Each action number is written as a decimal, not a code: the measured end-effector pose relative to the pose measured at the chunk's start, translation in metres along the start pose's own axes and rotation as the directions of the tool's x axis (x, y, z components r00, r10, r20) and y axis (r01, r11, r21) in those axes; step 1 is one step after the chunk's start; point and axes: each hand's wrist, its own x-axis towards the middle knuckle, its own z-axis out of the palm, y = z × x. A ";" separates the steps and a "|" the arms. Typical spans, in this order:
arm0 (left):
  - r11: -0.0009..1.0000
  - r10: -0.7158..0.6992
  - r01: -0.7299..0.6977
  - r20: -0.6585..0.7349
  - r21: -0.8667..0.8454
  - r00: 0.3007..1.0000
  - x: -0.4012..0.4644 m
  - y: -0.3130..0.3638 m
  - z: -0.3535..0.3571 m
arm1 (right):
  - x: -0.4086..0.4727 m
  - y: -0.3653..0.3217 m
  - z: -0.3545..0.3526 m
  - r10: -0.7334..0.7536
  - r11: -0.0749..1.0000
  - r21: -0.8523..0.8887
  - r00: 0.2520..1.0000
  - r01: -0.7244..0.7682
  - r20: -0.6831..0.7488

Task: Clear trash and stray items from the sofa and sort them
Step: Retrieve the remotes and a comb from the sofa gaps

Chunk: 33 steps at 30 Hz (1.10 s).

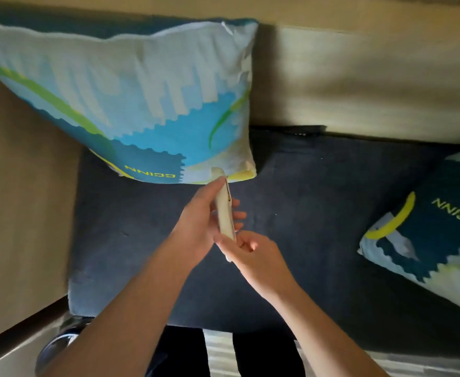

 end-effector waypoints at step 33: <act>0.981 0.006 -0.012 0.031 0.196 1.000 0.117 0.024 0.106 | 0.272 0.023 -0.214 0.389 0.795 0.576 0.888 -0.188 -0.247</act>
